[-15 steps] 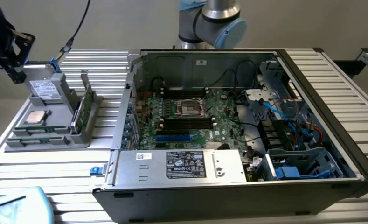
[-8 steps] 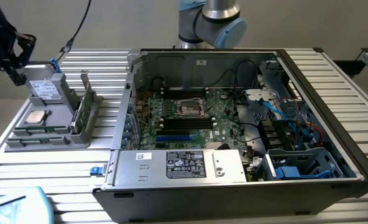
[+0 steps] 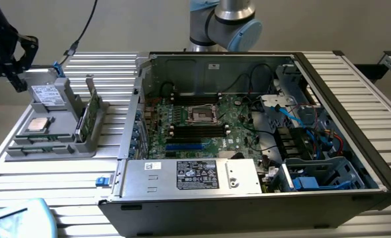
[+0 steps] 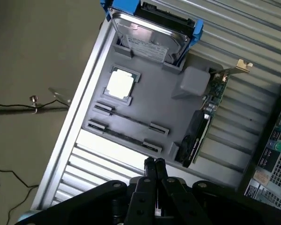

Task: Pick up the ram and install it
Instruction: 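Pick up the ram and move it above insertion slot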

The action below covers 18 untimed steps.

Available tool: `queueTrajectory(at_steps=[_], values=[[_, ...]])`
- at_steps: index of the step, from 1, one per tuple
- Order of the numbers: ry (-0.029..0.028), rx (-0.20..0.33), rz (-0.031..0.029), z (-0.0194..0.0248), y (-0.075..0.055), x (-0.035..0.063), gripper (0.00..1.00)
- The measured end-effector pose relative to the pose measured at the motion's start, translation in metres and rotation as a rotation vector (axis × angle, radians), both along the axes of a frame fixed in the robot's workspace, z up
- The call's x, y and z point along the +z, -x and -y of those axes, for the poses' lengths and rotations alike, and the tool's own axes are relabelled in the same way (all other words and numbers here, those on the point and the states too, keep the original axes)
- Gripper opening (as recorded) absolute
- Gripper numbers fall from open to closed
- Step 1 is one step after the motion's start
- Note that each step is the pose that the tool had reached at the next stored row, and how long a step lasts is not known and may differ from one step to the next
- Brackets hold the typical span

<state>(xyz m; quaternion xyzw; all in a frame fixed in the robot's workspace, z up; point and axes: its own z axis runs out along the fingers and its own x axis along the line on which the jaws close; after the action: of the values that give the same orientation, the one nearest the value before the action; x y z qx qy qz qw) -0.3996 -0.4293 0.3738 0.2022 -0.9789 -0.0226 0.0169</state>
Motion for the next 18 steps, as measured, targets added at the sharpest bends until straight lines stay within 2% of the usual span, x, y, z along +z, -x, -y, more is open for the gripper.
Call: queueTrajectory(at_steps=[14,18], values=[[-0.0003,0.254,-0.0001,0.0,0.0,-0.004,0.1],[-0.0037,0.326,0.0006,-0.0001,0.0001,-0.007,0.1]])
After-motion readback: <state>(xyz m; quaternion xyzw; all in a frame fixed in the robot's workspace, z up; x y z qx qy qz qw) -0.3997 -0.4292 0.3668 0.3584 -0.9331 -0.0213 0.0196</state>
